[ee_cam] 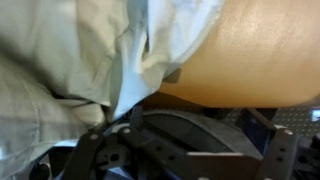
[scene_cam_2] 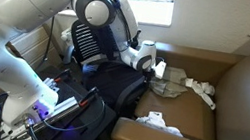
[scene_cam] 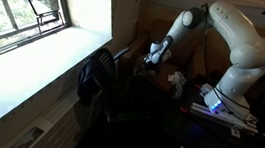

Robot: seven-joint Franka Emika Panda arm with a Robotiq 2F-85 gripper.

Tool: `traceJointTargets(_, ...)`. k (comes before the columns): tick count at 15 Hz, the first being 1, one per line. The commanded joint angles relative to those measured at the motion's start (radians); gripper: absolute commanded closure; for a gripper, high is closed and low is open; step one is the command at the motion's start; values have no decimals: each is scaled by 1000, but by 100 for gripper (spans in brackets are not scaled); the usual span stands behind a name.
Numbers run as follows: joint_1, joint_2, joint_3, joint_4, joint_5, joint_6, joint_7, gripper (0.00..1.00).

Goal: Remove the t-shirt from the couch and put it on the armrest of the chair

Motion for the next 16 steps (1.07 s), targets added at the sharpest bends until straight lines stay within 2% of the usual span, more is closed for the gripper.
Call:
traceJointTargets(1, 17, -8, -21, -7, 20, 1, -35, 0)
traceJointTargets(2, 18, -16, -29, -17, 17, 1, -47, 0)
traceJointTargets(3, -43, -3, 18, -36, 30, 59, -89, 0)
traceJointTargets(4, -74, 15, 37, -47, 6, 133, -147, 0)
traceJointTargets(6, -111, 47, 42, -53, -36, 230, -242, 0)
traceJointTargets(8, -181, 74, 73, -60, -78, 290, -359, 0)
traceJointTargets(11, -287, 81, 126, -57, -155, 237, -547, 0)
traceJointTargets(13, -323, 62, 160, -50, -173, 177, -665, 0)
traceJointTargets(16, -389, 57, 242, -11, -463, 74, -582, 0)
